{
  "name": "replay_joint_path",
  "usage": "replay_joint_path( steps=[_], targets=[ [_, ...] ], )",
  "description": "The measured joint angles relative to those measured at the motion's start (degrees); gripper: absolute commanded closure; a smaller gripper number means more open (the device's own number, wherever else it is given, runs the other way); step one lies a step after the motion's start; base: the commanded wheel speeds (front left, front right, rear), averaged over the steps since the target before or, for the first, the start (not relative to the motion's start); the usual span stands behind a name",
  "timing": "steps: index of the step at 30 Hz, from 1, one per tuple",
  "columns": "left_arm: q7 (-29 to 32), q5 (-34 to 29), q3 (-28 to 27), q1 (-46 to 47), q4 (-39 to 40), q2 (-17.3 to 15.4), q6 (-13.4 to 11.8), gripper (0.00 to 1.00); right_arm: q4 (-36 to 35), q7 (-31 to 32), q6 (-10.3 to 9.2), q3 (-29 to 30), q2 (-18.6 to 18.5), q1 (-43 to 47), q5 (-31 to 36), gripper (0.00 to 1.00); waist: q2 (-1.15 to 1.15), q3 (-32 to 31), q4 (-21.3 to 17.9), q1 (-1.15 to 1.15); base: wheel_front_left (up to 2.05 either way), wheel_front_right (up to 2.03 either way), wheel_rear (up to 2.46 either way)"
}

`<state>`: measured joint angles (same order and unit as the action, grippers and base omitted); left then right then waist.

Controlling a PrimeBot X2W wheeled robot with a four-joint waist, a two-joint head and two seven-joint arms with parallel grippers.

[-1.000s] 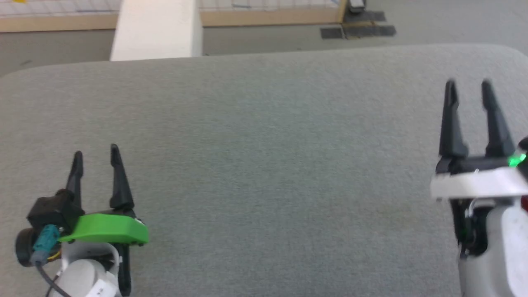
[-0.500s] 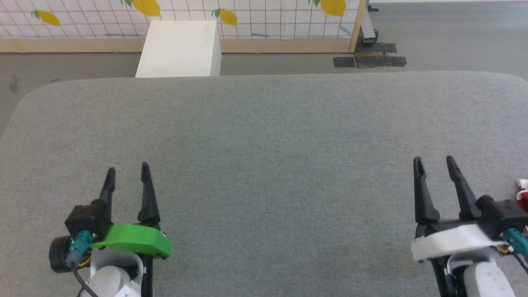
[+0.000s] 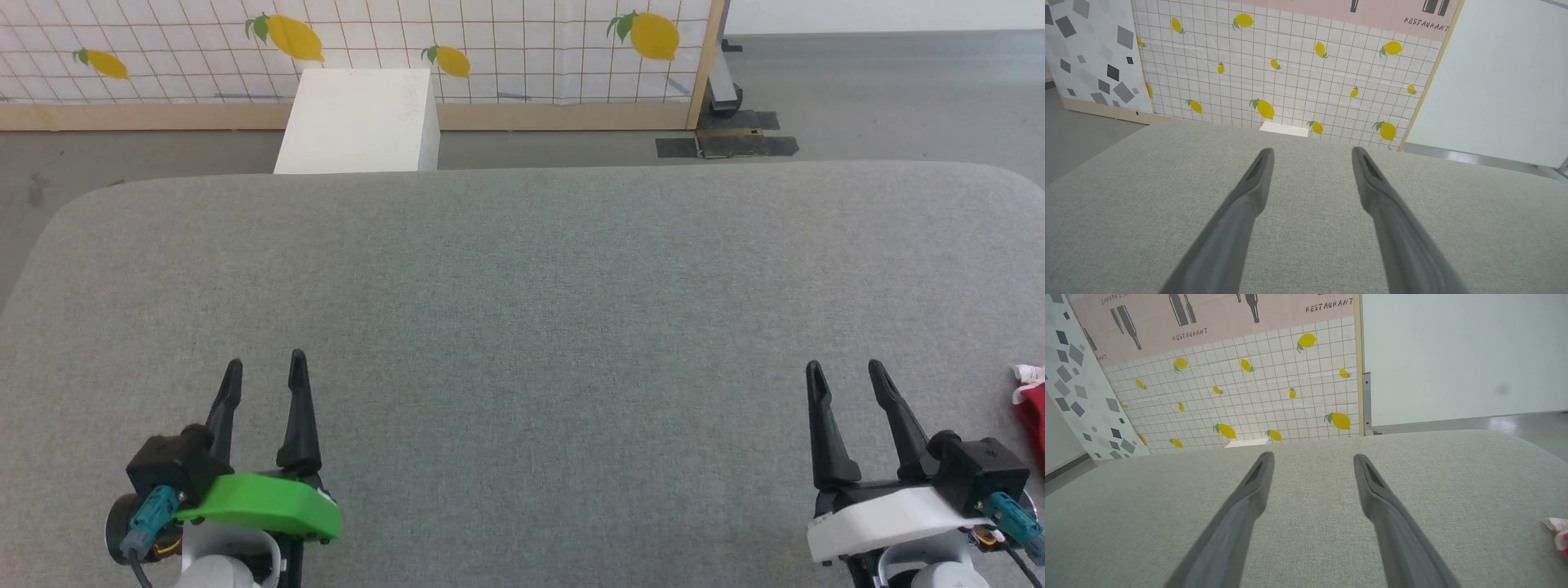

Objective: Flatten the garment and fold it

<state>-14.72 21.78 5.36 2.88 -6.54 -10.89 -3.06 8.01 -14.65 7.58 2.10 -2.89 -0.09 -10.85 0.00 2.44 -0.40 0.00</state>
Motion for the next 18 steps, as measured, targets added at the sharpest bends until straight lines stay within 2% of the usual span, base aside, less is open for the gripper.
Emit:
replay_joint_path(
  steps=[6, 7, 18],
  targets=[
    [-0.01, -2.19, -1.56, -0.74, -0.49, 1.91, 2.3, 0.0, 0.33, 0.0, 0.0, 0.2, 0.0, 0.24, -0.24, 0.0, 0.0, -0.67, 0.1, 0.0, 0.0, 0.0, 0.0],
    [0.02, -2.3, -1.58, -0.76, -0.65, 2.05, 2.54, 1.0, 0.35, 0.01, 0.0, 0.21, 0.0, 0.25, -0.22, 1.0, 0.0, -0.74, 0.09, 0.0, 0.0, 0.0, 0.0],
    [0.37, -2.24, -1.27, -0.74, -0.48, 2.03, 2.54, 1.0, 0.29, 0.33, 0.01, 0.14, -0.01, 0.24, -0.19, 1.0, 0.0, -0.83, 0.1, 0.0, 0.0, 0.0, 0.0]
  ],
)
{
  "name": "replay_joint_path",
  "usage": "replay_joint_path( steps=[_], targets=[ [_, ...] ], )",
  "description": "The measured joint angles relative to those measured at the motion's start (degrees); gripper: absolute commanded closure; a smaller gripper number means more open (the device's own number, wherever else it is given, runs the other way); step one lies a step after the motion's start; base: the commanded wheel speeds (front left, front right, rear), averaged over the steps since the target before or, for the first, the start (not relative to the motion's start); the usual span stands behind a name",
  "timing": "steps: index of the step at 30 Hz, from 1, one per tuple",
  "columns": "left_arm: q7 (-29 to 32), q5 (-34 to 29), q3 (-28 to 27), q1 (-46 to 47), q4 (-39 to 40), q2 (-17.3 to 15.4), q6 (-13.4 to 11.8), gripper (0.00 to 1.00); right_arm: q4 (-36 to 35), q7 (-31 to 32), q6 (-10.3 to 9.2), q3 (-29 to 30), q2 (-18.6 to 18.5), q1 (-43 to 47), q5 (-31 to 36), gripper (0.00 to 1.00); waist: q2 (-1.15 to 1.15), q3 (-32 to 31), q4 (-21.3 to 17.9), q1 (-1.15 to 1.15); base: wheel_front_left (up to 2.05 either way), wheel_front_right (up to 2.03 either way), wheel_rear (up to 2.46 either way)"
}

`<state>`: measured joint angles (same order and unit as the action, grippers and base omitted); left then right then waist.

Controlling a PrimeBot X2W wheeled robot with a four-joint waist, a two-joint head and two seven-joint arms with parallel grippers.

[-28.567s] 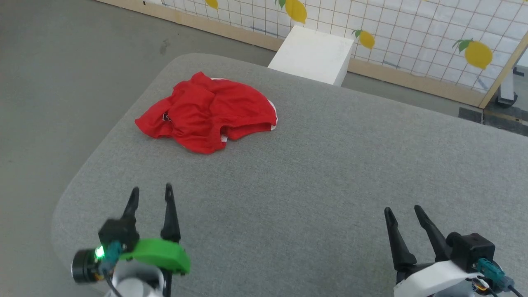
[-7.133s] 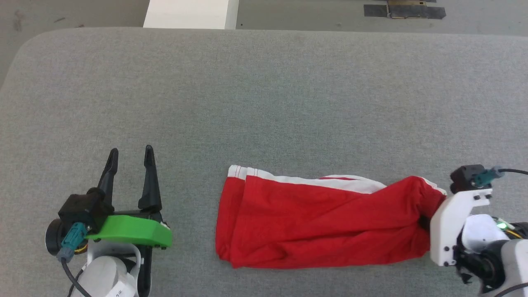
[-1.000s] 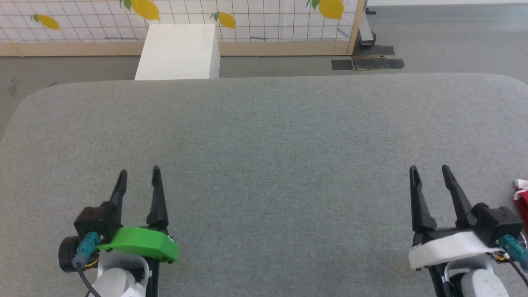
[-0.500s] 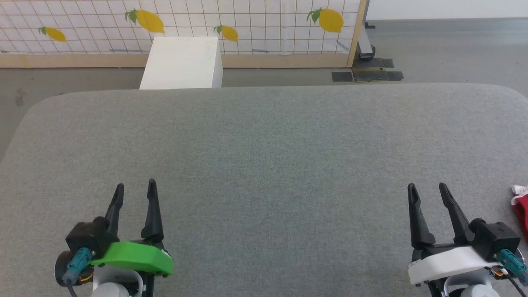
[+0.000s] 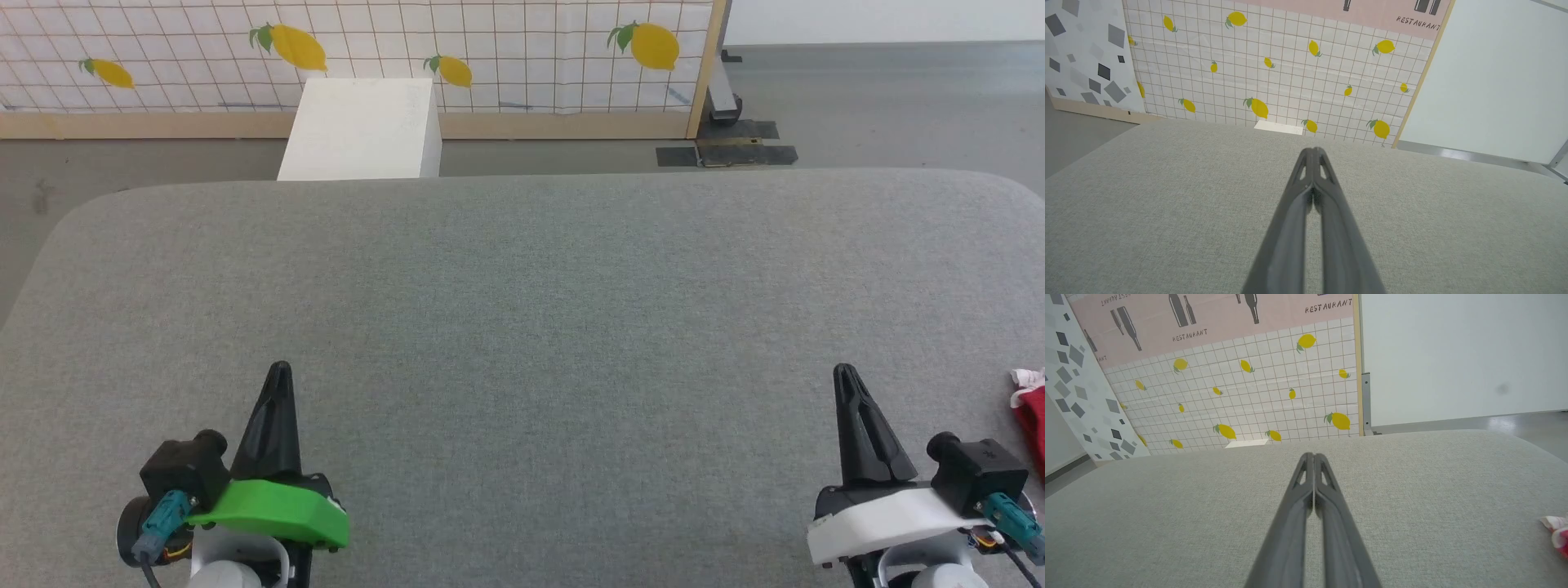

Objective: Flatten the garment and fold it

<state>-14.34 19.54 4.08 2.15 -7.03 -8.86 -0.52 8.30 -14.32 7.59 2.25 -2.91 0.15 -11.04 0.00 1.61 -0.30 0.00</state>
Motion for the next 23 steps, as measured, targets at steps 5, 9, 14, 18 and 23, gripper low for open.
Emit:
replay_joint_path(
  steps=[5, 9, 14, 18, 23],
  targets=[
    [0.54, -0.58, -0.09, 0.0, 0.19, 0.04, 0.0, 1.0, -0.14, 0.58, 0.0, -0.05, 0.0, 0.0, 0.37, 1.0, 0.0, -0.06, 0.01, 0.0, 0.0, 0.0, 0.0],
    [0.89, -0.96, -0.19, 0.0, 0.36, 0.16, 0.0, 1.0, -0.37, 0.8, 0.0, -0.12, 0.0, 0.0, 0.52, 1.0, 0.0, -0.12, 0.03, 0.0, 0.0, 0.0, 0.0],
    [1.69, -2.1, -0.36, 0.0, 0.59, 0.46, 0.0, 1.0, -0.81, 1.74, 0.0, -0.19, 0.0, 0.0, 1.04, 1.0, 0.0, -0.2, 0.04, 0.0, 0.0, 0.0, 0.0],
    [2.18, -3.07, -0.57, 0.0, 0.83, 0.79, 0.0, 1.0, -1.08, 2.12, 0.0, -0.24, 0.0, 0.0, 1.46, 1.0, 0.0, -0.25, 0.05, 0.0, 0.0, 0.0, 0.0],
    [2.7, -3.72, -0.78, -0.01, 1.2, 1.13, 0.0, 1.0, -1.45, 2.74, 0.0, -0.32, 0.0, 0.0, 1.98, 1.0, 0.0, -0.32, 0.06, 0.0, 0.0, 0.0, 0.0]
  ],
)
